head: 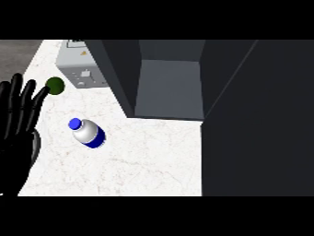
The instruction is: Pick up the bottled water, place it into the cabinet and close the cabinet
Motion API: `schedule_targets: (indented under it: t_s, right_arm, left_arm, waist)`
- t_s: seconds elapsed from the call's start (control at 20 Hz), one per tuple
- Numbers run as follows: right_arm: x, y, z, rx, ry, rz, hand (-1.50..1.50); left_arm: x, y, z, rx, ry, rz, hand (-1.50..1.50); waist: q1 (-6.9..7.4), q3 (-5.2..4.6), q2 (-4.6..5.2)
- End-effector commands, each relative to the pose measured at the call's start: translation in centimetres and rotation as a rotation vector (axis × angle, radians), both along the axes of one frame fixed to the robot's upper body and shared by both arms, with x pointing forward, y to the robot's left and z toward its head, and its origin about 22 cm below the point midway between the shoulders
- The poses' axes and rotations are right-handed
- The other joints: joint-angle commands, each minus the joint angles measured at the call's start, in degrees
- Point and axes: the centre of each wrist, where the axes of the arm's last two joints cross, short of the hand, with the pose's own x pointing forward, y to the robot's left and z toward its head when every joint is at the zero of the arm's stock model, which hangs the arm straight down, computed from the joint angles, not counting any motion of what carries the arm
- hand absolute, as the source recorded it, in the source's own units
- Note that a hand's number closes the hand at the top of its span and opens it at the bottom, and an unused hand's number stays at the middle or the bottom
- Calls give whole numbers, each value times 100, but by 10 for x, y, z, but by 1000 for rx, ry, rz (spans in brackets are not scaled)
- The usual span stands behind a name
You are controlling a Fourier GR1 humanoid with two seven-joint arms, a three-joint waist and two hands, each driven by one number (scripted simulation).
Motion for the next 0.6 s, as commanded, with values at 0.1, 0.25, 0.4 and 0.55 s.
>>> schedule_targets:
  t_s: [0.1,0.25,0.4,0.55]
  right_arm:
    - [-12,11,-1,22,-15,65,-150]
    - [-20,8,5,32,-57,82,-150]
    - [-37,18,-19,114,223,177,-150]
    - [-65,10,-14,123,269,180,-150]
  left_arm:
    - [17,30,0,-11,-6,-230,-150]
    - [27,56,5,8,-21,-456,-150]
    - [25,70,-25,-33,273,-496,-150]
    - [13,92,-17,-30,299,-556,-150]
  waist:
    - [-308,7,-92]
    - [-427,-8,-95]
    - [-429,3,-93]
    - [-336,14,-125]
